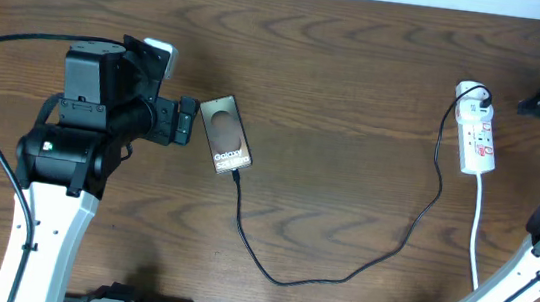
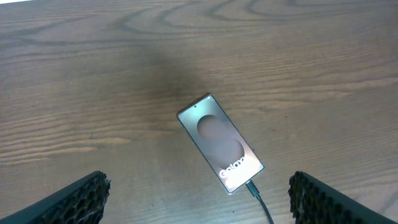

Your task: Plug charger to phone and switch on socket

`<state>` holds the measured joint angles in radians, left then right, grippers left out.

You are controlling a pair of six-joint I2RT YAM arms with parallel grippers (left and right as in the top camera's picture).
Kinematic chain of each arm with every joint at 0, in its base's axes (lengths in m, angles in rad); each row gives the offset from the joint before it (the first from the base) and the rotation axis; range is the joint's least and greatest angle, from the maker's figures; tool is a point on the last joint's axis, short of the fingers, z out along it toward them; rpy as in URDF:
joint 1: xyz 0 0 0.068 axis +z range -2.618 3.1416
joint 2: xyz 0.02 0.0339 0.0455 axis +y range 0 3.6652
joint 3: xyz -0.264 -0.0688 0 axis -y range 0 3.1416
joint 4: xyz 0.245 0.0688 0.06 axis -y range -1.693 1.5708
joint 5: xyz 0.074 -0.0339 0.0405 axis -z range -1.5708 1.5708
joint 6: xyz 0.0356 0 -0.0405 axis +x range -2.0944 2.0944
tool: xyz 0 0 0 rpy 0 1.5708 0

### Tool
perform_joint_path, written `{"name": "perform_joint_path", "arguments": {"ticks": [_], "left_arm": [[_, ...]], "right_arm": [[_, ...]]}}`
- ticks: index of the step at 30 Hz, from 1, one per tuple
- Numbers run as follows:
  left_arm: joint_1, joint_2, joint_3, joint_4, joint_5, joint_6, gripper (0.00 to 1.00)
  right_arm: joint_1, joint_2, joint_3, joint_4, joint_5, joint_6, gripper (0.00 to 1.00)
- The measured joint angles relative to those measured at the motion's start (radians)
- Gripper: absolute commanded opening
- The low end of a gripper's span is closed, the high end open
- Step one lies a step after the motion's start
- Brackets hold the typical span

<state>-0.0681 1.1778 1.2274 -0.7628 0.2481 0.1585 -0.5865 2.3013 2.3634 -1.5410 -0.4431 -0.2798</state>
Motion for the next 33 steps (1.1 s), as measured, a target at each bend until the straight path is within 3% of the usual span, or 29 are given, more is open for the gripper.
{"name": "perform_joint_path", "arguments": {"ticks": [12, 33], "left_arm": [[0.0, 0.0, 0.0, 0.0, 0.0, 0.0, 0.93], [0.0, 0.0, 0.0, 0.0, 0.0, 0.0, 0.93]], "right_arm": [[0.034, -0.464, 0.043, -0.014, 0.018, 0.0, 0.99], [0.034, -0.509, 0.042, -0.015, 0.018, 0.0, 0.99]]}}
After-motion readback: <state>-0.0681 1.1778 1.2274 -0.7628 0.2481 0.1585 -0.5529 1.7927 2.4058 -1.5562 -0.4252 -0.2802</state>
